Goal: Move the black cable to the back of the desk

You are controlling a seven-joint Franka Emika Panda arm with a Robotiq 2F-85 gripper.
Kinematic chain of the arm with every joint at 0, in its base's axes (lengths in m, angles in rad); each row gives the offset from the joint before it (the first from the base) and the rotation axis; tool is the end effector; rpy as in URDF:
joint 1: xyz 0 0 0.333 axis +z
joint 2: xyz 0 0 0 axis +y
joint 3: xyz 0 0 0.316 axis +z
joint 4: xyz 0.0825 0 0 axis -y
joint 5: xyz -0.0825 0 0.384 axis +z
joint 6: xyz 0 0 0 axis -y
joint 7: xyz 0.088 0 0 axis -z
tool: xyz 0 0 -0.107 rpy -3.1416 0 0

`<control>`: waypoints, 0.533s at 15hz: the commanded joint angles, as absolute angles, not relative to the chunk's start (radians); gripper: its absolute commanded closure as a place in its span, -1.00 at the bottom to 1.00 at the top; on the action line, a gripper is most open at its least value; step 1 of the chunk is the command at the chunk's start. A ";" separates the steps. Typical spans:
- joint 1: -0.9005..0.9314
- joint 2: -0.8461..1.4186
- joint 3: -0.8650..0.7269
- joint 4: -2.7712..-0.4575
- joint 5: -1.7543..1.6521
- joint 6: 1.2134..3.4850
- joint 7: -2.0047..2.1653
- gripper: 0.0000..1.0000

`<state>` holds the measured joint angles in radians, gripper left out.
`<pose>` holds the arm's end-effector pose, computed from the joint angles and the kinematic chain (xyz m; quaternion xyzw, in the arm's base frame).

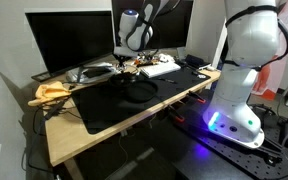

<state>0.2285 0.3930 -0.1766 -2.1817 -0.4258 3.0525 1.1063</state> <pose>0.5919 0.0659 0.2567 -0.9241 0.2905 -0.2448 0.0417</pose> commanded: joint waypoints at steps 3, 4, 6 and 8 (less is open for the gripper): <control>0.276 0.406 -0.222 -2.174 -0.436 3.071 1.141 0.94; 0.279 0.403 -0.223 -2.179 -0.433 3.067 1.140 0.94; 0.290 0.404 -0.231 -2.181 -0.434 3.067 1.140 0.94; 0.299 0.413 -0.239 -2.180 -0.436 3.063 1.138 0.94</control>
